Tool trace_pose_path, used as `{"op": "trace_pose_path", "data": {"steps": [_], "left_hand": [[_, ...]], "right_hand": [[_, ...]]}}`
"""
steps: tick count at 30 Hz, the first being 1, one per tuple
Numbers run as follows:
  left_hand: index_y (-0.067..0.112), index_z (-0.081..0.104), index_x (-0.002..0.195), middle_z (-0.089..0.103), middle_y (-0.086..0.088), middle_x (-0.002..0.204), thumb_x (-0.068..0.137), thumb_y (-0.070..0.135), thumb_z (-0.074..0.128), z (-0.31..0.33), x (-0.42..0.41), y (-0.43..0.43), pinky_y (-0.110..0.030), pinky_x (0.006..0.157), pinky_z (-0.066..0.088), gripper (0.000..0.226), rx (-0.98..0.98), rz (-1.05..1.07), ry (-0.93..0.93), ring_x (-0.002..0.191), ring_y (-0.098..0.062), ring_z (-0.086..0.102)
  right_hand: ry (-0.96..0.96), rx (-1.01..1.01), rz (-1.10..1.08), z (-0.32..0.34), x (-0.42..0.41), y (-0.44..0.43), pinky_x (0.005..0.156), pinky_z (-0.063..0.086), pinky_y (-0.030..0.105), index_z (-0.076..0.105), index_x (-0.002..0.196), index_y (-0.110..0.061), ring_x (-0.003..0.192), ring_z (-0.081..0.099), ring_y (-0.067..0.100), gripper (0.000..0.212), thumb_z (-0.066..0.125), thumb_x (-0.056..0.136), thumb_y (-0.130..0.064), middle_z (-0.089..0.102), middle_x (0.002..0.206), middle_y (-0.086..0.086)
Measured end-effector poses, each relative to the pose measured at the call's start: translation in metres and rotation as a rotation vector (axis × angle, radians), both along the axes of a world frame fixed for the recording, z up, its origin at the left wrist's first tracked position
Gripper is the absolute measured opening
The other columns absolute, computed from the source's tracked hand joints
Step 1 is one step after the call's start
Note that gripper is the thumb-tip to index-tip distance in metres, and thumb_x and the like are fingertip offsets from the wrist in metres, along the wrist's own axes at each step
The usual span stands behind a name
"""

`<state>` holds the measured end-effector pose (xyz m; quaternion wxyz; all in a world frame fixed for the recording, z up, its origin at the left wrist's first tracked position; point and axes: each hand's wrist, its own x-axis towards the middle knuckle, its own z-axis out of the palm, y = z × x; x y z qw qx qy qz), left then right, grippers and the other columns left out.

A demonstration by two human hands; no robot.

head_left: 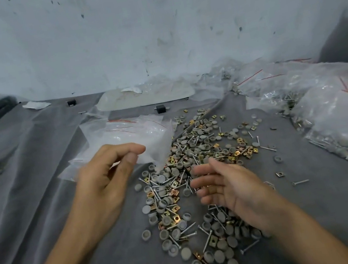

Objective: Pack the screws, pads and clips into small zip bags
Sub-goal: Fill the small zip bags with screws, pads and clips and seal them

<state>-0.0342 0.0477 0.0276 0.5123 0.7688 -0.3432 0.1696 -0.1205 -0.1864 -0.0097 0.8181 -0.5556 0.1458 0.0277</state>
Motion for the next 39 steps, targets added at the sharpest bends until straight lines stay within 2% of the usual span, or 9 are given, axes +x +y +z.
{"op": "trace_pose_path", "data": {"steps": [5,8,12,15,20,23,29,35,39], "left_hand": [[0.019,0.074,0.102,0.073,0.001,0.098,0.093,0.012,0.064,0.015,-0.03,-0.005,-0.025,0.082,0.054,0.016,-0.095,-0.143,0.051,0.093,-0.014,0.069],[0.025,0.079,0.098,0.072,-0.002,0.092,0.091,0.021,0.069,0.018,-0.036,-0.003,-0.038,0.073,0.051,0.013,-0.094,-0.182,0.048,0.086,-0.025,0.067],[0.031,0.079,0.1,0.071,-0.005,0.086,0.089,0.032,0.07,0.016,-0.033,0.003,-0.045,0.065,0.045,0.015,-0.063,-0.184,0.032,0.078,-0.032,0.062],[0.026,0.079,0.098,0.072,-0.002,0.088,0.091,0.015,0.073,0.01,-0.025,0.004,-0.043,0.069,0.047,0.014,-0.039,-0.12,0.022,0.079,-0.028,0.065],[0.029,0.076,0.1,0.07,0.01,0.093,0.089,0.011,0.071,-0.002,-0.01,0.007,-0.024,0.08,0.048,0.022,0.208,0.129,-0.019,0.089,-0.01,0.065],[0.027,0.074,0.108,0.066,0.01,0.095,0.092,0.029,0.073,-0.007,-0.018,-0.006,-0.032,0.083,0.045,0.016,0.331,0.267,-0.142,0.093,-0.018,0.062],[0.045,0.057,0.102,0.057,0.026,0.098,0.07,0.082,0.057,-0.026,-0.049,-0.042,-0.014,0.058,0.036,0.049,0.43,0.064,0.076,0.084,0.005,0.056],[0.041,0.062,0.1,0.065,0.025,0.086,0.09,0.047,0.066,-0.03,-0.042,-0.04,-0.024,0.056,0.041,0.013,0.403,0.017,0.143,0.06,-0.005,0.062],[0.039,0.065,0.094,0.067,0.02,0.078,0.091,0.042,0.07,-0.025,-0.042,-0.039,-0.03,0.058,0.046,0.007,0.364,-0.013,0.187,0.061,-0.007,0.061]], "right_hand": [[0.011,0.218,0.09,0.007,-0.005,-0.015,0.066,0.061,0.032,0.036,0.147,-0.029,0.083,0.074,0.029,0.071,0.043,0.091,-0.072,0.07,0.12,0.026],[0.033,0.321,0.105,0.007,-0.005,-0.016,0.06,0.061,0.03,0.036,0.149,-0.021,0.078,0.073,0.027,0.083,0.046,0.087,-0.076,0.068,0.123,0.027],[0.019,0.361,0.091,0.008,-0.003,-0.018,0.057,0.061,0.029,0.055,0.137,-0.005,0.074,0.071,0.025,0.066,0.055,0.095,-0.056,0.07,0.112,0.024],[-0.03,0.267,0.062,0.006,-0.004,-0.017,0.071,0.06,0.034,0.061,0.131,-0.005,0.089,0.068,0.027,0.046,0.06,0.093,-0.032,0.072,0.109,0.019],[-0.103,0.223,-0.05,0.003,-0.004,-0.014,0.064,0.061,0.029,0.066,0.126,-0.009,0.081,0.07,0.02,0.032,0.059,0.095,-0.014,0.075,0.104,0.015],[-0.137,0.138,-0.121,0.002,-0.003,-0.006,0.059,0.06,0.028,0.067,0.121,-0.012,0.073,0.069,0.018,0.026,0.061,0.097,-0.013,0.075,0.098,0.012],[-0.248,0.001,-0.141,-0.007,-0.004,0.021,0.063,0.059,0.028,0.071,0.112,-0.025,0.078,0.073,0.023,0.019,0.064,0.097,-0.018,0.076,0.095,0.013],[-0.338,-0.124,-0.026,-0.014,-0.007,0.026,0.079,0.061,0.031,0.069,0.122,-0.025,0.101,0.074,0.023,0.033,0.073,0.091,-0.014,0.075,0.111,0.006],[-0.352,-0.256,-0.044,-0.015,-0.005,0.026,0.078,0.061,0.03,0.068,0.123,-0.029,0.098,0.075,0.022,0.04,0.07,0.091,-0.005,0.075,0.109,0.003]]}}
